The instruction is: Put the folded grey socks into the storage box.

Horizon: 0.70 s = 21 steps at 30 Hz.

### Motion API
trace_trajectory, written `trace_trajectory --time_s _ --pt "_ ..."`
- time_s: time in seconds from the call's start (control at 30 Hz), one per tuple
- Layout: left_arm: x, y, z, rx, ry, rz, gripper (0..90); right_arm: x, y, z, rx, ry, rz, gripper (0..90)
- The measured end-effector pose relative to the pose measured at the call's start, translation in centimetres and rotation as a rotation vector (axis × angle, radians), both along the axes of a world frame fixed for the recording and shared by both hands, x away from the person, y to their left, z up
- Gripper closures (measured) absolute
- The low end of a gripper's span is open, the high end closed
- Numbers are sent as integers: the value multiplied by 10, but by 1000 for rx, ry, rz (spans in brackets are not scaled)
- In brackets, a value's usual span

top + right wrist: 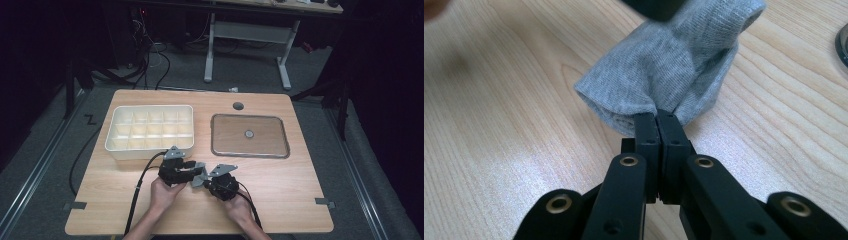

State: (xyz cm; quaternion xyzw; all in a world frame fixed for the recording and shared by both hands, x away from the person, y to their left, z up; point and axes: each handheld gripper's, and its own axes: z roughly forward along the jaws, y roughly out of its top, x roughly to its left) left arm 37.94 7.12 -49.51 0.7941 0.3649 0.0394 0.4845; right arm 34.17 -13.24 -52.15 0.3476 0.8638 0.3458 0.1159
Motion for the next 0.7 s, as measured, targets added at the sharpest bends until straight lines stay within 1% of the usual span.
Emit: trace_trajectory --time_s 0.07,0.13,0.2,0.23,0.27,0.3,0.33,0.37,0.47,0.5,0.63,0.7 --pt "-3 5 1 9 -5 37 538 0 0 0 -1 0 1 899" --pt "-5 8 -1 26 8 71 507 0 0 0 1 1 0 899" --pt "-5 10 -7 43 33 99 458 0 0 0 3 0 2 898" --pt "-4 11 -11 44 52 105 424 0 0 0 2 1 2 898" --pt "-4 11 -11 44 52 105 402 0 0 0 2 1 2 898" --pt "-3 10 -18 39 78 114 386 0 0 0 3 1 1 898" --pt "-3 9 -21 42 84 115 374 0 0 0 3 0 1 898" --pt "-4 8 -23 45 88 116 369 0 0 0 2 2 1 898" --pt "-3 6 -26 30 99 126 368 0 0 0 -2 2 6 897" --pt "-3 5 -27 32 103 129 370 0 0 0 -3 2 8 897" --pt "-1 1 -31 73 104 139 387 0 0 0 -6 1 16 895" --pt "-1 -1 -32 85 105 144 396 0 0 0 0 4 18 891"
